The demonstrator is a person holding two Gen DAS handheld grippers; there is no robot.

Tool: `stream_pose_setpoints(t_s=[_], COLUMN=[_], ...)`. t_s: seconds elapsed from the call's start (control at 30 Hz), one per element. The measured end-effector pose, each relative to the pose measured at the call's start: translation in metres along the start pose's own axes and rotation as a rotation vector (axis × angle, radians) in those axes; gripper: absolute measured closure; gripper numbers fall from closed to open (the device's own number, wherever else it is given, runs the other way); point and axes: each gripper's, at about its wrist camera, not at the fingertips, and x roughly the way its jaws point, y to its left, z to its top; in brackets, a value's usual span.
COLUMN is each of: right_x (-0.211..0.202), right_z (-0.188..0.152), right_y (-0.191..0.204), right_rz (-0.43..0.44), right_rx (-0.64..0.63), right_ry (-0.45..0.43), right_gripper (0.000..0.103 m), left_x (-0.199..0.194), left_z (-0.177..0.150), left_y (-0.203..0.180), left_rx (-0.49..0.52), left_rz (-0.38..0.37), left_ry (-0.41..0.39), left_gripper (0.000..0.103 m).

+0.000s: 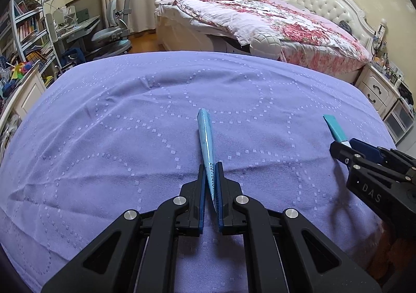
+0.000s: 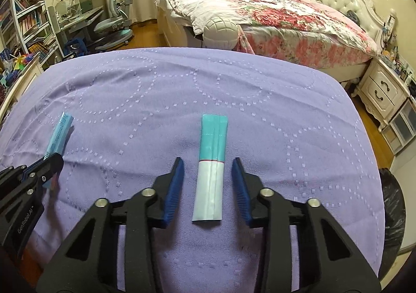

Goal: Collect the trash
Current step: 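Grasp the teal-capped white tube with the right gripper while the left holds the box, then lift and carry the blue box and teal-capped tube over the black bin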

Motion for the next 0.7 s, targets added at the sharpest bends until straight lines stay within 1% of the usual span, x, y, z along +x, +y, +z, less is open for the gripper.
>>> stream_pose_setpoints(t_s=[0.1, 0.43, 0.7], right_x=[-0.002, -0.022, -0.046], right_z=[-0.002, -0.027, -0.056], right_y=[0.0, -0.008, -0.022], right_rz=[0.007, 0.041, 0.054], right_rx=[-0.006, 0.014, 0.04], right_ry=[-0.004, -0.01, -0.022], right_gripper=[0.084, 0.087, 0.087], left_x=[-0.001, -0.013, -0.025], left_z=[-0.001, -0.013, -0.029], left_y=[0.0, -0.011, -0.035], left_rx=[0.002, 0.016, 0.045], left_rz=[-0.004, -0.026, -0.065], left_ry=[-0.001, -0.007, -0.007], left_gripper=[0.095, 0.095, 0.095])
